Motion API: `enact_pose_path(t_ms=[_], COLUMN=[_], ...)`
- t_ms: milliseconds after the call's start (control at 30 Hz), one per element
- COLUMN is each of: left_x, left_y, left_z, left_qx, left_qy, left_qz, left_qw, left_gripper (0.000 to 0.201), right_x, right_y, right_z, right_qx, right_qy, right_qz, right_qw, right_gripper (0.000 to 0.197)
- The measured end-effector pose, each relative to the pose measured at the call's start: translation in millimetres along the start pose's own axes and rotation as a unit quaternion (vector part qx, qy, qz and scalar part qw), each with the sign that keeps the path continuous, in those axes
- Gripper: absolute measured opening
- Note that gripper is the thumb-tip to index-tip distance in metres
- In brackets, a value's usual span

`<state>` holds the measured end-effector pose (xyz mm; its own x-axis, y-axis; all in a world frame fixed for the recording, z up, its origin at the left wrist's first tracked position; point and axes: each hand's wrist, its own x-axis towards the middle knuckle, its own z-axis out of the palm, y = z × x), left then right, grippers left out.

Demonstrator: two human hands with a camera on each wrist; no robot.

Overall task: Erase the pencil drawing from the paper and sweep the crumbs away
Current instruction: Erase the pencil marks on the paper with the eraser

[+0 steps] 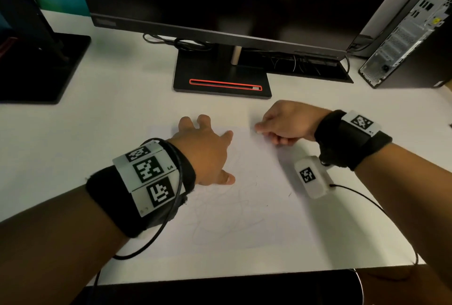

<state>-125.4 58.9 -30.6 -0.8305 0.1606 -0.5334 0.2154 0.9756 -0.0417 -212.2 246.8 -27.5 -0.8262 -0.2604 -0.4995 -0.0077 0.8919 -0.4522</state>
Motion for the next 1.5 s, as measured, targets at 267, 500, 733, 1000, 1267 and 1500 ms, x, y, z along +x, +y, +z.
enact_pose_path(t_ms=[267,500,733,1000,1267,1500], left_x=[1.2,5.4,4.3,1.1,0.1,-2.6], left_y=[-0.7,0.3,1.6,3.5,2.4,5.1], left_z=[0.7,-5.6,-10.7,-12.1,-12.2,-14.3], left_qx=[0.007,0.015,0.026,0.039,0.037,0.051], left_qy=[0.006,-0.009,-0.023,-0.025,-0.023,-0.025], left_qz=[0.0,-0.003,-0.011,-0.005,-0.008,-0.005], left_qw=[1.0,1.0,0.999,0.999,0.999,0.998], left_gripper=[0.095,0.098,0.102,0.1,0.102,0.099], right_x=[7.0,-13.2,-0.5,-1.3,-12.8,-22.6], right_y=[-0.9,-16.6,-7.9,-12.0,-11.0,-9.5], right_z=[-2.9,8.9,-6.8,4.8,9.5,10.5], right_qx=[-0.014,-0.044,-0.102,-0.088,-0.109,-0.149], right_qy=[0.048,-0.001,0.023,-0.008,-0.035,-0.015], right_qz=[0.007,-0.074,-0.022,-0.049,-0.071,-0.086], right_qw=[0.999,0.996,0.994,0.995,0.991,0.985], right_gripper=[0.036,0.041,0.04,0.04,0.041,0.04])
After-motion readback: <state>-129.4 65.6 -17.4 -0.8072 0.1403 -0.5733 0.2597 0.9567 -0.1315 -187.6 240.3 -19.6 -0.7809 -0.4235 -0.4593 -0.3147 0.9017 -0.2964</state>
